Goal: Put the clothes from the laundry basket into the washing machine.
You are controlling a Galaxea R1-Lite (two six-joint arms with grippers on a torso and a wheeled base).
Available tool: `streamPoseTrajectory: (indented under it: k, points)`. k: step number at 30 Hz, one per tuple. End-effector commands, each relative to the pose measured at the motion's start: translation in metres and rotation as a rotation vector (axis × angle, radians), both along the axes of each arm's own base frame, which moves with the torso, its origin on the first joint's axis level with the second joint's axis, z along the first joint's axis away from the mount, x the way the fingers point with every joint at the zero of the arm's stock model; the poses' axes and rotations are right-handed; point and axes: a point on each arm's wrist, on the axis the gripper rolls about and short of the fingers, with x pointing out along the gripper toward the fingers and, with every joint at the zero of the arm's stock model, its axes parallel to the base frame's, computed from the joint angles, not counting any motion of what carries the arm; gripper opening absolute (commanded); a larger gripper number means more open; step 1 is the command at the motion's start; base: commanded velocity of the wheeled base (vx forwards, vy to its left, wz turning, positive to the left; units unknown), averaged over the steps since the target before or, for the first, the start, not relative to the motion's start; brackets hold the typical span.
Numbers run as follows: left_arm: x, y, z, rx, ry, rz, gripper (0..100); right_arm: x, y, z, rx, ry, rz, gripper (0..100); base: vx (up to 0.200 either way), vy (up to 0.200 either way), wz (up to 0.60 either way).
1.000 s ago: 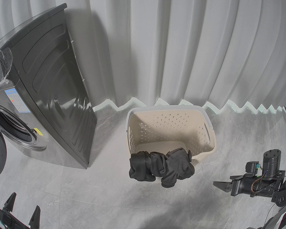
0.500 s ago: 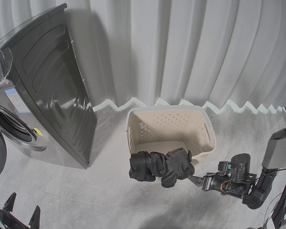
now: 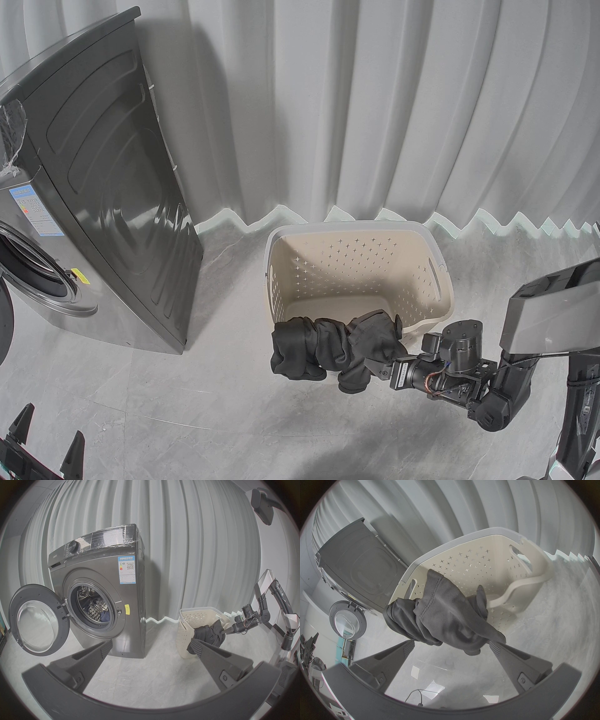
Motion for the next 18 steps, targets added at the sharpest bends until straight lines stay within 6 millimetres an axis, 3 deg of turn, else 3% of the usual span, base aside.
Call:
streamPoseTrajectory:
  k: [1,11,18]
  points:
    - [0.0,0.0,-0.004,0.0,-0.002,0.001,100,0.013,0.009,-0.009,0.013,-0.006,0.0,100,0.0,0.0,0.0]
    - [0.0,0.0,-0.004,0.0,-0.001,-0.001,100,0.031,0.02,-0.019,0.043,-0.01,-0.01,100,0.0,0.0,0.0]
    - [0.0,0.0,-0.004,0.0,-0.001,0.001,100,0.033,0.021,-0.022,0.034,0.008,-0.011,100,0.0,0.0,0.0]
